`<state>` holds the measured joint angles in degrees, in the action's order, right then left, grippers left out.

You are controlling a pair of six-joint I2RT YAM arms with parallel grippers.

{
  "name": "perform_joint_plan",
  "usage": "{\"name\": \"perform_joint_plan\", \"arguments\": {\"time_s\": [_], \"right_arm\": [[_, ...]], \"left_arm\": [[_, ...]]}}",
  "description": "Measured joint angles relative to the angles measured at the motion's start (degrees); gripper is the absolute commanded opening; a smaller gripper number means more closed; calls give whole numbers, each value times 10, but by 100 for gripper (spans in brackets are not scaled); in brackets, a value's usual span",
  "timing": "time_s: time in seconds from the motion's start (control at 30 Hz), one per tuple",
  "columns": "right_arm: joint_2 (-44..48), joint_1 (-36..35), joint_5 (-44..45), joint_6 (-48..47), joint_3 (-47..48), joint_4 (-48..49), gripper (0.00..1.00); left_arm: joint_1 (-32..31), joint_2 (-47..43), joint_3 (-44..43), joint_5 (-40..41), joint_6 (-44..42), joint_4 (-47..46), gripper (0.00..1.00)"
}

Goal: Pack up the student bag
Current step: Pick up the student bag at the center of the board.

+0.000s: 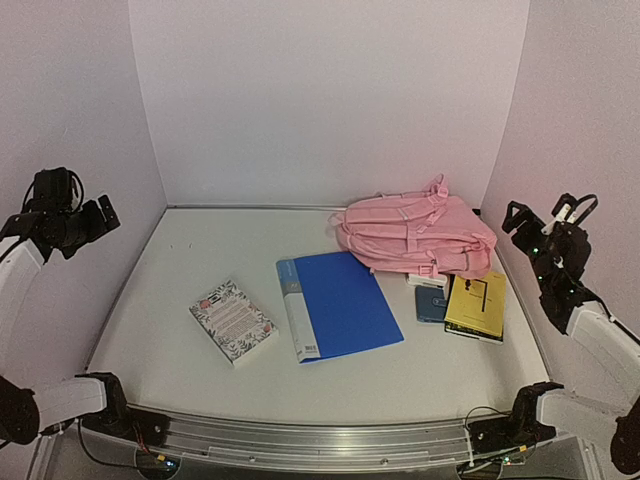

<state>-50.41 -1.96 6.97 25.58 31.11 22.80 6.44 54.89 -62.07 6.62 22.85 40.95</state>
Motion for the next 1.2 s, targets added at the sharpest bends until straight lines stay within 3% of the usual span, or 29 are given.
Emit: {"name": "perform_joint_plan", "arguments": {"time_s": [0.2,0.4,0.67,0.83,1.0,1.2], "right_arm": [[-4,0,-55,-10,10,-7,98],[-69,-32,-120,-40,95,-37,98],[-187,-245,-35,-153,239,-125,98],[-306,-338,84,-245,334,-194,98],[-424,-386,182,-331,372,-246,98],[-509,-388,259,-406,375,-301,98]], "left_arm": [[0,43,-27,-10,-3,5,100],[0,89,-69,-55,-3,-8,100],[0,131,-71,-159,-16,-47,100],[0,143,-45,-197,-23,-54,100],[0,148,-40,-220,-23,-56,100],[0,148,-34,-234,-23,-61,100]]}}
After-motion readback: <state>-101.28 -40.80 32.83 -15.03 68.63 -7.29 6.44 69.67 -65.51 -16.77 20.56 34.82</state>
